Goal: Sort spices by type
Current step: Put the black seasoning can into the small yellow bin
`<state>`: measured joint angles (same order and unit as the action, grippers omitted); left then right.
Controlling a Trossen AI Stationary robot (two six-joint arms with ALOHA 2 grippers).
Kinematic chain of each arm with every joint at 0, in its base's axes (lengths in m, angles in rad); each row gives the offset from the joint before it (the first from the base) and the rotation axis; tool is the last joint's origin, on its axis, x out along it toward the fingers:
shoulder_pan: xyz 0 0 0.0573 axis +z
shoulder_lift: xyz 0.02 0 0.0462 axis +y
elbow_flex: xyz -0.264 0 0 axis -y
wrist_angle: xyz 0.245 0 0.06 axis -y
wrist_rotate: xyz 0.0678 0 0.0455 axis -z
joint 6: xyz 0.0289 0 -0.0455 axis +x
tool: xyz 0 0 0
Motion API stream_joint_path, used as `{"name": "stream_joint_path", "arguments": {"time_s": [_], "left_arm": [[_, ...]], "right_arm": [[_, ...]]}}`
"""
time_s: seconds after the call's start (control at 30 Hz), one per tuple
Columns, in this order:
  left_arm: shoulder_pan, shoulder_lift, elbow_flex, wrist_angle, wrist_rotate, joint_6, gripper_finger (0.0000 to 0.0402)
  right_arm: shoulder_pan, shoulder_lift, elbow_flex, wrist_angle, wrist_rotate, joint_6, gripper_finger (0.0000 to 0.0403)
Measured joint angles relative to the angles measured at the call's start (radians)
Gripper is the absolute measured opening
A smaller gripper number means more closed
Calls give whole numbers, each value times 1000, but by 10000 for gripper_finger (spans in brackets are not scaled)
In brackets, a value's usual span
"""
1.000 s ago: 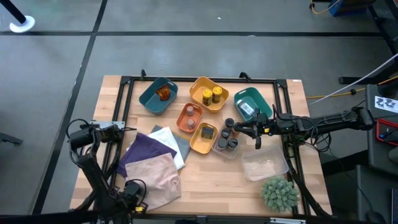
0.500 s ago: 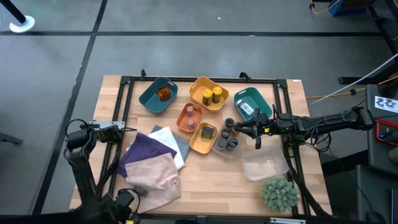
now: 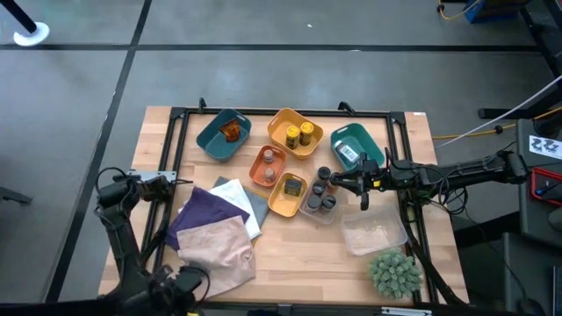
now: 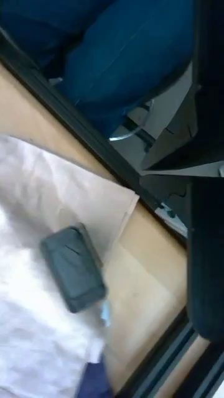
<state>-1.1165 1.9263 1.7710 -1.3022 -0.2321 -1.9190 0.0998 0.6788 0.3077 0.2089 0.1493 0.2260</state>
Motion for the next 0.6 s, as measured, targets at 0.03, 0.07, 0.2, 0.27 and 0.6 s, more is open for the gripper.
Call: {"name": "stream_joint_path", "arguments": {"time_s": [0.03, 0.07, 0.2, 0.27, 0.6], "left_arm": [[10, 0, 0, 0, 12, 33, 12], [19, 0, 0, 0, 30, 63, 19], [63, 0, 0, -19, 114, 190, 62], [85, 0, 0, -52, 143, 249, 87], [159, 0, 0, -177, 198, 572, 188]], "right_arm": [[-1, 0, 0, 0, 0, 0, 104], [-2, 0, 0, 0, 0, 0, 104], [-2, 0, 0, 0, 0, 0, 104], [-2, 0, 0, -1, 0, 0, 104], [-2, 0, 0, -2, -3, 0, 104]]}}
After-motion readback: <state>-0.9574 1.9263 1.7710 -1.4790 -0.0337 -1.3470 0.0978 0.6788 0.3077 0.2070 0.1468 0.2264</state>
